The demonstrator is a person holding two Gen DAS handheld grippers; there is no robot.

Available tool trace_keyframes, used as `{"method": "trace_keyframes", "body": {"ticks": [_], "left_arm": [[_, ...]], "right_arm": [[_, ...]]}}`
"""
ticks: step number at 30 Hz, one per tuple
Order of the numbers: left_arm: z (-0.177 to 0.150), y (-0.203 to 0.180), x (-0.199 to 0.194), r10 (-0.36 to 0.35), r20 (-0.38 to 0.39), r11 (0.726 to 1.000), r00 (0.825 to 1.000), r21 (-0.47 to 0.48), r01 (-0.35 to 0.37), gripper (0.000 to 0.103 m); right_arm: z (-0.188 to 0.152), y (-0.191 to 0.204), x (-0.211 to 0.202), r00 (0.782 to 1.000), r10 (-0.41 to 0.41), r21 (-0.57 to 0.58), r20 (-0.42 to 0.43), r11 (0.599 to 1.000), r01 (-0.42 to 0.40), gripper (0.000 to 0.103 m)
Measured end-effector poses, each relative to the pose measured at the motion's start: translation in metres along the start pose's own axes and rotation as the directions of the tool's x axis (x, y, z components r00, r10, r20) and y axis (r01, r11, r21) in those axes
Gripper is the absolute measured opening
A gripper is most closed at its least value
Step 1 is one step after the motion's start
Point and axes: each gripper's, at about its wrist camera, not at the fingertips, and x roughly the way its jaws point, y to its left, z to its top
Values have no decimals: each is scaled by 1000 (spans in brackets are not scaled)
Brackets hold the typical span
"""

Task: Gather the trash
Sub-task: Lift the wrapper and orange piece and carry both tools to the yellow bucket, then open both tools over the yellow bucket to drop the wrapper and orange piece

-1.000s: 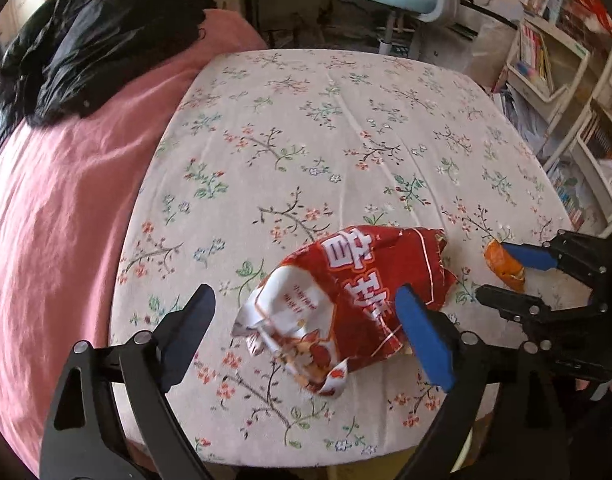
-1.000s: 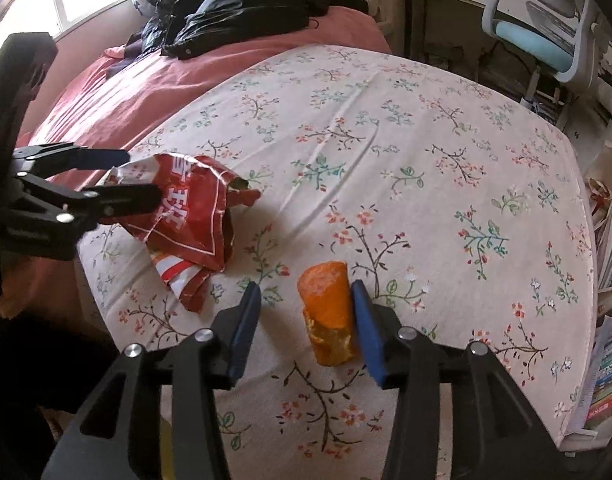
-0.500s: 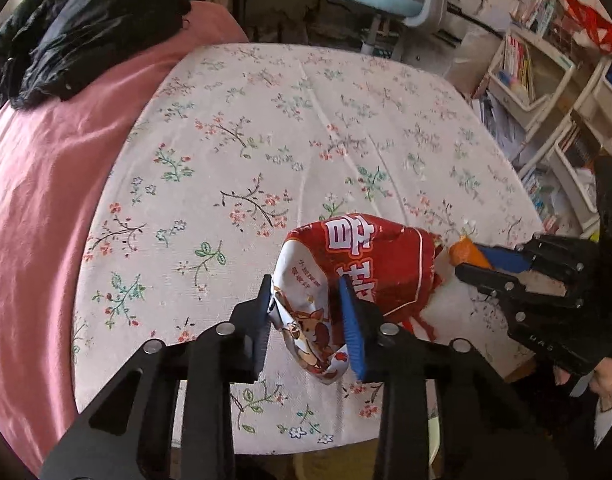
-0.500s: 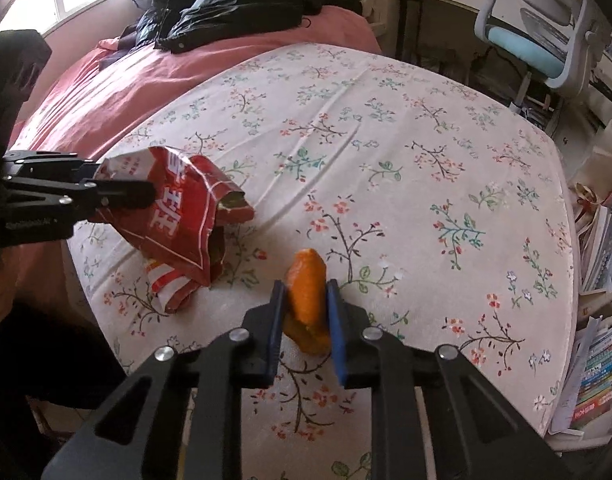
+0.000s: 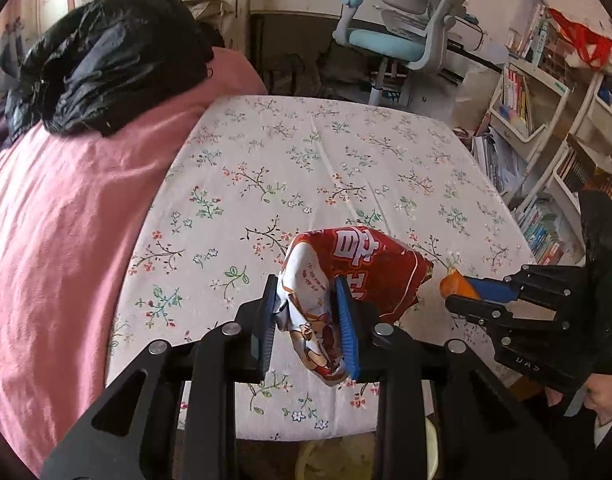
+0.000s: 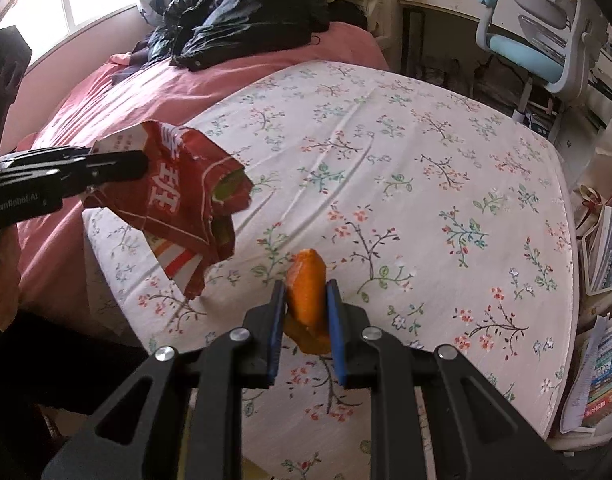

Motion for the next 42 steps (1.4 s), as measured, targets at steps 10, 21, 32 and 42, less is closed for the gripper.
{"method": "trace_keyframes", "body": {"ticks": [10,21,32,42], "left_arm": [[-12,-4,-19,22,33,1000,999,-1,-22,27],[-39,-8,-49,20,54,1000,998,-9,-20,27],[-88,-11,-72,22,1,1000,1000,-11,-22,27],[-130,-45,-74,-19,-98,996,995,87,28,27]], "right_arm": [[-2,9,-12,999,22,2,32,1000,-22,21],[-33,43,-40,994,94,10,59,995,-95,21],[-93,86,-38,984,146,3,-100,989,-147,40],[-91,48,-95,988,50,167,146,983,-74,77]]}}
